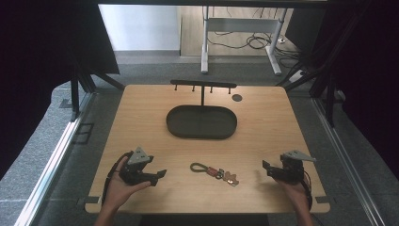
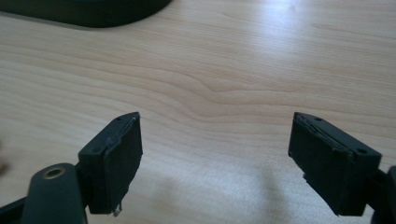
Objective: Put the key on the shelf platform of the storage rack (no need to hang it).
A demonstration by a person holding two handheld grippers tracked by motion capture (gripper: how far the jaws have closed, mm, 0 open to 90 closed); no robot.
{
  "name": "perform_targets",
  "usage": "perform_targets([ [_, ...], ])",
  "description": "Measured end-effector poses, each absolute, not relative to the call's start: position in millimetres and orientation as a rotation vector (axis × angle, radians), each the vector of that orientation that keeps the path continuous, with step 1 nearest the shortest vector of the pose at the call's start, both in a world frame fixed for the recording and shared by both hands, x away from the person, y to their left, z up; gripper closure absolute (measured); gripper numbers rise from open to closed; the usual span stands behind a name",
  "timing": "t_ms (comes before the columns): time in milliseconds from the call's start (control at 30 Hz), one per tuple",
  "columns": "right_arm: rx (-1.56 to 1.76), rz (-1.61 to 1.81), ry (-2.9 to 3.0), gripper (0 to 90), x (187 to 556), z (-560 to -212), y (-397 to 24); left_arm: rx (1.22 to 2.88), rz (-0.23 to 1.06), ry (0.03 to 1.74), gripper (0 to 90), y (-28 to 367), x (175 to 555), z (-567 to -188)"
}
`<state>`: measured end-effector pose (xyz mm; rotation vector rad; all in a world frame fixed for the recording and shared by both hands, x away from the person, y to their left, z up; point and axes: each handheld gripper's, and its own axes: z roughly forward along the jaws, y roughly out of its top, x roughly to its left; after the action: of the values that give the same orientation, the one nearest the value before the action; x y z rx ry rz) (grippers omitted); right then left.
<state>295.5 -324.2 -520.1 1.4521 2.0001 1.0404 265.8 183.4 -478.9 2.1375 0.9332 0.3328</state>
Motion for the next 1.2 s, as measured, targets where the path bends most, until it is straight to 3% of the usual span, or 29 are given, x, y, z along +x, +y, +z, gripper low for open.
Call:
perform_targets([
  [533, 1.395, 1.048, 2.062, 33.9, 290.5, -512.4, -326.8, 2.13, 0.332, 0.941, 26.0, 187.2, 263.3, -477.0],
  [900, 1.369, 1.059, 2.141, 35.4, 292.5, -508.7, -324.8, 2.108, 0.344, 0.961, 26.0, 191.2, 260.8, -471.4],
  [1200, 1.299, 1.025, 2.266, 35.5, 296.4, -482.6, -314.8, 2.1, 0.325, 0.961, 26.1, 195.3, 259.6, -474.7],
])
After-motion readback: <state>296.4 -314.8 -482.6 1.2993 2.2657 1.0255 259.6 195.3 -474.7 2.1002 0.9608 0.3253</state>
